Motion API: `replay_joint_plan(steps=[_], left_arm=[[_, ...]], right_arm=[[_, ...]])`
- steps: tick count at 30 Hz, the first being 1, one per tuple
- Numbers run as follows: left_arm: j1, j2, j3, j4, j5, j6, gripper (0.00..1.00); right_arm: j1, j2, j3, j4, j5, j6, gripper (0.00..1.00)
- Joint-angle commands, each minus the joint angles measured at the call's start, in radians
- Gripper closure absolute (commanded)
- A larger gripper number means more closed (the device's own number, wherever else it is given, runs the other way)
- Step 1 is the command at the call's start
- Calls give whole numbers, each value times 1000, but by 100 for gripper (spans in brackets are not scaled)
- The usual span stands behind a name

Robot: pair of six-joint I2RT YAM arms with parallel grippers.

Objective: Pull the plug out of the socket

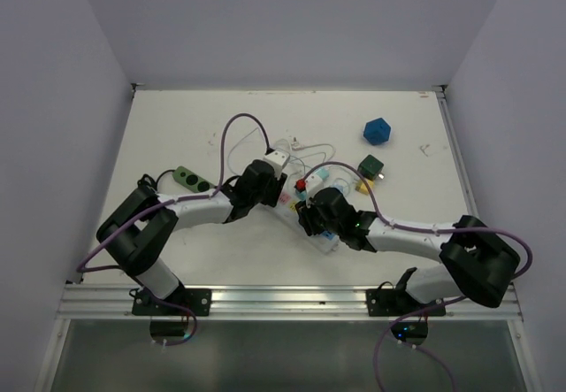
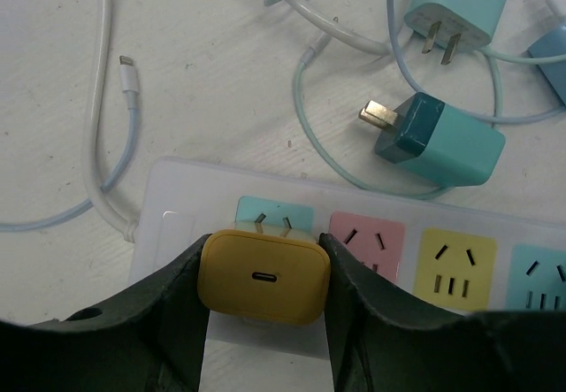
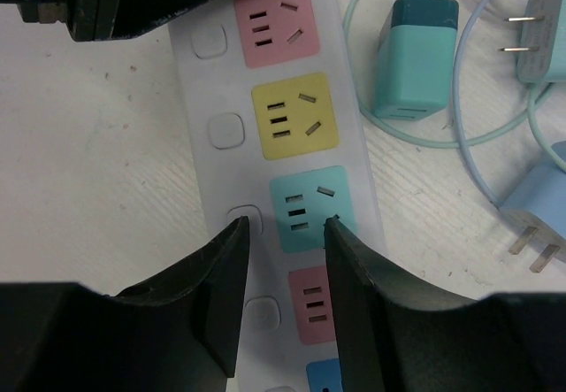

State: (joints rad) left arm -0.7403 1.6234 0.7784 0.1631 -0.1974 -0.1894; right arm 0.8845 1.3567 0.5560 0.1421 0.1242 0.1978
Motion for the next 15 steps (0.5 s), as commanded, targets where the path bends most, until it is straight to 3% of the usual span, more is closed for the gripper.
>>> replay_joint_plan(steps=[1,6,15], left_arm=[[-11,0,41,-5,-48,34,75],[-16,-17,50,-8,-65,28,80],[-16,-80,25,30,-93,4,92]], right_arm=[[11,25,32,-32,84,-23,57],[51,41,62,-105,143,-52,56],[67,97,53,-127,58,-31,54]])
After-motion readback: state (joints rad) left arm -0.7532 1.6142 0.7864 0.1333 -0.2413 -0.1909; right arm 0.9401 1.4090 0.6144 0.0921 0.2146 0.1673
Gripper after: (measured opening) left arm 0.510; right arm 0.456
